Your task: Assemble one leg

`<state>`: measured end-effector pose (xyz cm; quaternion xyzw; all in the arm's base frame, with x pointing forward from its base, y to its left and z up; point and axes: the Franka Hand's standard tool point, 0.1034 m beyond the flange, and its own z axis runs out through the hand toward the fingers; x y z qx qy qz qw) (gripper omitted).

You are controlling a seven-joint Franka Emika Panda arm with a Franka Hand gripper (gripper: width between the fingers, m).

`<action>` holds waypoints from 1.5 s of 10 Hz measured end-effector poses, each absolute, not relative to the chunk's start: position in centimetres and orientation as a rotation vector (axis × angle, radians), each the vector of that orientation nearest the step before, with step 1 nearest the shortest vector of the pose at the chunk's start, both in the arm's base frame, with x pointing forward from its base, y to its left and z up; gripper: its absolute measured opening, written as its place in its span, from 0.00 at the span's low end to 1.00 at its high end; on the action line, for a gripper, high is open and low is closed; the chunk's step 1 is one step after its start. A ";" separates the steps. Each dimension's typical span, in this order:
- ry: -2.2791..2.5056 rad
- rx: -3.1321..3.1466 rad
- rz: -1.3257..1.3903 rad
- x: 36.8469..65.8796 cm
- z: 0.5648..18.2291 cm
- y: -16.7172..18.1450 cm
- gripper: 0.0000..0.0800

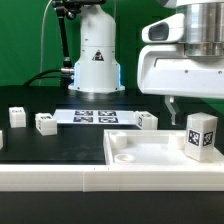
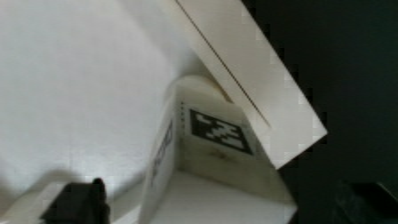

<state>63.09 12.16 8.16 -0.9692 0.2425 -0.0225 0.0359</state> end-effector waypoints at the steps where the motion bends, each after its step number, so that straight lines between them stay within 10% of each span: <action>1: 0.532 -3.025 -0.076 63.1 8.1 12.2 0.81; 8: -0.428 -3.075 -0.099 63.0 7.9 12.1 0.81; 11: -0.425 -3.076 -0.099 63.0 7.9 12.1 0.36; 15: -0.061 -3.093 -0.091 63.0 7.9 12.0 0.36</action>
Offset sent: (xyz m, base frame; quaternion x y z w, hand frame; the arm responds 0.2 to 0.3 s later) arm -0.0020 0.0133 -0.0043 0.0128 -0.0148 -0.2278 0.9735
